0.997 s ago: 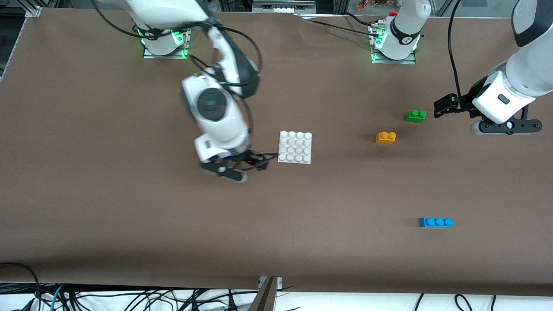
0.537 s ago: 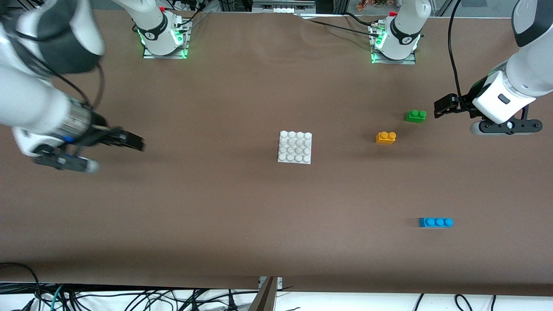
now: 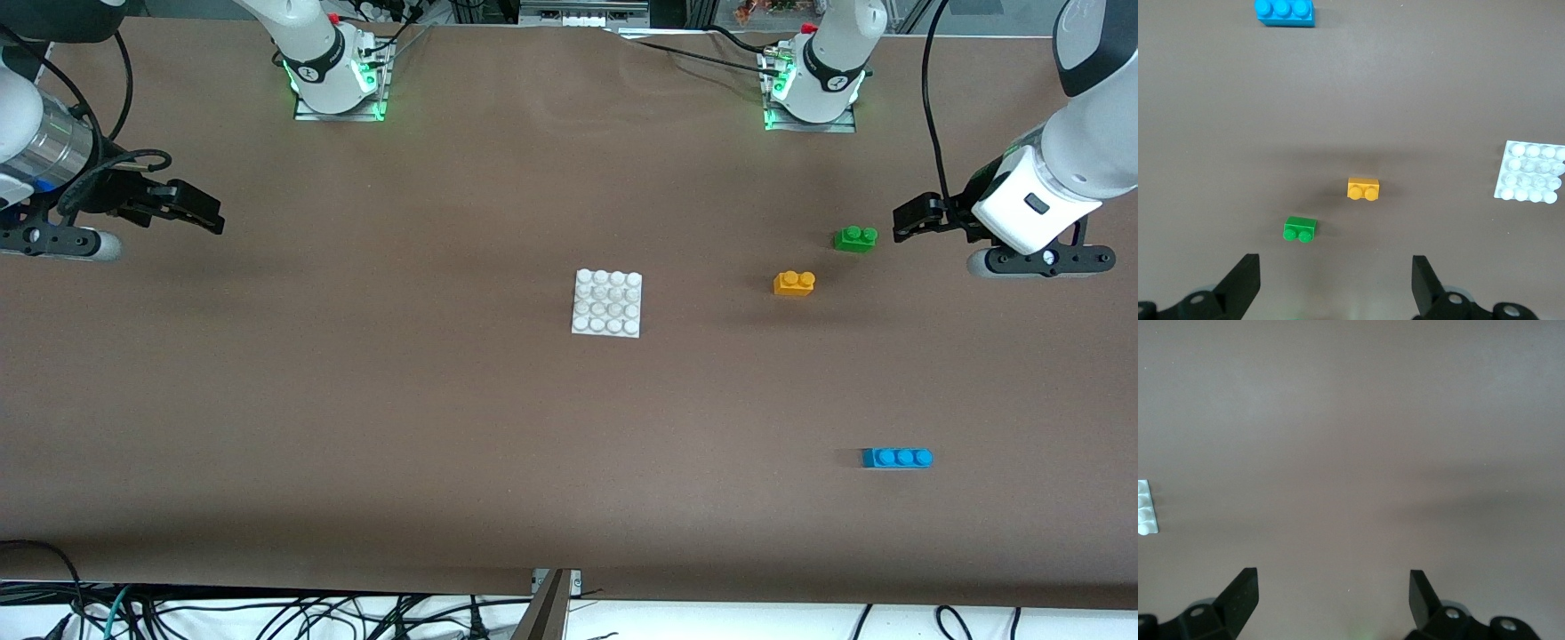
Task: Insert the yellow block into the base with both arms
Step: 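Release the base plate and withdraw the right gripper to rest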
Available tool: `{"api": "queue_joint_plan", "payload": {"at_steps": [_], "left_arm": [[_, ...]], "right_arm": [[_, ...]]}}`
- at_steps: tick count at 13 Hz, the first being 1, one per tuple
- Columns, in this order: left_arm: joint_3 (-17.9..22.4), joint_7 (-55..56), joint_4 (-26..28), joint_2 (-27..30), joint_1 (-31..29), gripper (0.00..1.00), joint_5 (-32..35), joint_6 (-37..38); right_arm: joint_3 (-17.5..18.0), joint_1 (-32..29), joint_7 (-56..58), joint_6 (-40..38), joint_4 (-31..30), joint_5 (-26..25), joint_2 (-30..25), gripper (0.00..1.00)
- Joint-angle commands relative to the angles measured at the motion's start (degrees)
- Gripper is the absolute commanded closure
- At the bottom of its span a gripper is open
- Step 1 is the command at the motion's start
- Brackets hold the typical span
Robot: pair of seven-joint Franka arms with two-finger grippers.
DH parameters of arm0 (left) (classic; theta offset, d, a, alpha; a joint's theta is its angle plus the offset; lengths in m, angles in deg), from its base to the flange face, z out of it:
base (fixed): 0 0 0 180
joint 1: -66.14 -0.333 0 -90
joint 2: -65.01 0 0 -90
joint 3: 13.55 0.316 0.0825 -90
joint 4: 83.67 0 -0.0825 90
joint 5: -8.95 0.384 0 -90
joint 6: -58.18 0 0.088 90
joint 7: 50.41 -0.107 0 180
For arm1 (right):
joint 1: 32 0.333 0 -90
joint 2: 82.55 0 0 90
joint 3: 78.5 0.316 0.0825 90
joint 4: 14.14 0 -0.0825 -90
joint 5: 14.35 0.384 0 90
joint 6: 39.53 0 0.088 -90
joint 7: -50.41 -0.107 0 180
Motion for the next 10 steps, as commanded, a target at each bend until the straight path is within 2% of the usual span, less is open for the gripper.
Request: {"api": "queue_joint_plan", "payload": {"at_steps": [1, 10], "left_arm": [[-0.21, -0.09, -1.07, -0.19, -0.15, 0.0, -2.13, 1.03], [-0.39, 0.0, -1.16, -0.28, 0.47, 0.0, -2.13, 1.03]], "right_arm": [[0.66, -0.66, 0.35, 0.33, -0.29, -1.58, -0.42, 0.0], [1.01, -0.57, 0.35, 0.33, 2.17, -1.94, 0.99, 0.0]]}}
